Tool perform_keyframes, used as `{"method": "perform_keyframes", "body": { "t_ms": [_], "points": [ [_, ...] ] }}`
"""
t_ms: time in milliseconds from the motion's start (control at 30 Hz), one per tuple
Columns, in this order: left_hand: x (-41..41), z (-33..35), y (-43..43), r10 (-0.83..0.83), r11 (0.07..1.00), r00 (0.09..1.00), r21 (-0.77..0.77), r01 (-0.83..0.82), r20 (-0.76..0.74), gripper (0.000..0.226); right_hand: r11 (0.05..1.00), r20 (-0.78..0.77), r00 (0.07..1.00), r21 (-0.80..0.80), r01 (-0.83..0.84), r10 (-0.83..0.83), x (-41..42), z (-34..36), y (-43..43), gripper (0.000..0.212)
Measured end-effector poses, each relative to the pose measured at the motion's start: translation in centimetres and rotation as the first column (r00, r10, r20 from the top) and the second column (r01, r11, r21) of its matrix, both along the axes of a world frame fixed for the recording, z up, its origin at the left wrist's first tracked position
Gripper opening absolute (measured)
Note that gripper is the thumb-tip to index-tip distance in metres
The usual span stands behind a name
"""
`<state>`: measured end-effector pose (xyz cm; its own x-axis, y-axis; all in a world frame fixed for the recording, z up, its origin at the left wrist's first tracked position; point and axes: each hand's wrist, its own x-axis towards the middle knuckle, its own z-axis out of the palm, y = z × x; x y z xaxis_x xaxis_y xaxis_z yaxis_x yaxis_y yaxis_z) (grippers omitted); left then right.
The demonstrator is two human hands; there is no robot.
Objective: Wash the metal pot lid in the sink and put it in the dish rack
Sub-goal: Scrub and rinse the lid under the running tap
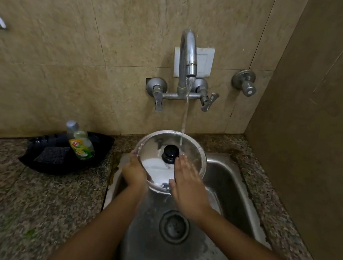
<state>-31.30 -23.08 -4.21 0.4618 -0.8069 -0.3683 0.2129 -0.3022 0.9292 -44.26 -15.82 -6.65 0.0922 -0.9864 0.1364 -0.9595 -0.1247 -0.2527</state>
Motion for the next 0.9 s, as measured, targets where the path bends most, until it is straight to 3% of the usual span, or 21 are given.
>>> {"method": "perform_keyframes", "body": {
  "t_ms": [67, 200, 267, 367, 467, 533, 600, 700, 800, 900],
  "points": [
    [-0.4, 0.3, 0.6, 0.027, 1.0, 0.999, -0.009, -0.027, -0.032, 0.034, 0.999, 0.017, 0.999, -0.041, -0.032, 0.033, 0.0, -0.6, 0.6, 0.062],
    [-0.7, 0.8, 1.0, 0.038, 0.997, 0.999, -0.06, -0.04, -0.028, 0.033, 0.889, -0.05, 0.891, -0.068, -0.453, 0.451, 0.1, -0.5, 0.9, 0.05],
    [-0.9, 0.5, 0.7, 0.011, 0.998, 1.0, -0.067, -0.012, -0.021, 0.038, 0.856, -0.051, 0.858, -0.055, -0.514, 0.512, -0.5, 0.3, 0.3, 0.047],
    [-0.2, 0.3, -0.1, 0.031, 0.999, 0.997, -0.029, -0.033, -0.064, 0.041, 0.871, -0.123, 0.874, -0.092, -0.482, 0.471, -3.0, 0.8, 0.3, 0.05],
    [0.7, 0.1, -0.3, 0.041, 0.999, 0.998, -0.013, -0.042, -0.038, 0.049, 0.983, 0.06, 0.983, -0.066, -0.171, 0.175, -6.6, 0.7, 0.0, 0.056],
    [0.4, 0.0, 0.4, -0.041, 0.998, 0.999, -0.057, 0.04, -0.014, 0.043, 0.999, 0.118, 0.992, -0.012, -0.033, 0.034, -7.9, 1.2, -2.4, 0.055],
    [-0.5, 0.0, 1.4, -0.144, 0.987, 0.989, -0.061, 0.146, 0.036, 0.044, 0.997, 0.129, 0.99, 0.041, -0.063, 0.057, -8.0, 2.0, -5.6, 0.051],
    [-1.5, 0.1, 2.1, -0.227, 0.973, 0.972, -0.018, 0.229, 0.063, 0.048, 0.951, 0.241, 0.963, 0.249, -0.183, 0.122, -6.8, 4.3, -9.5, 0.051],
    [-1.6, 0.1, 1.6, -0.225, 0.972, 0.971, -0.043, 0.229, 0.081, 0.051, 0.883, 0.084, 0.973, 0.41, -0.23, 0.214, -5.0, 6.8, -10.5, 0.061],
    [-1.9, 0.2, 1.2, -0.249, 0.961, 0.958, -0.087, 0.263, 0.141, 0.054, 0.954, -0.183, 0.958, 0.245, -0.173, 0.221, -1.1, 7.1, -7.6, 0.062]
  ]
}}
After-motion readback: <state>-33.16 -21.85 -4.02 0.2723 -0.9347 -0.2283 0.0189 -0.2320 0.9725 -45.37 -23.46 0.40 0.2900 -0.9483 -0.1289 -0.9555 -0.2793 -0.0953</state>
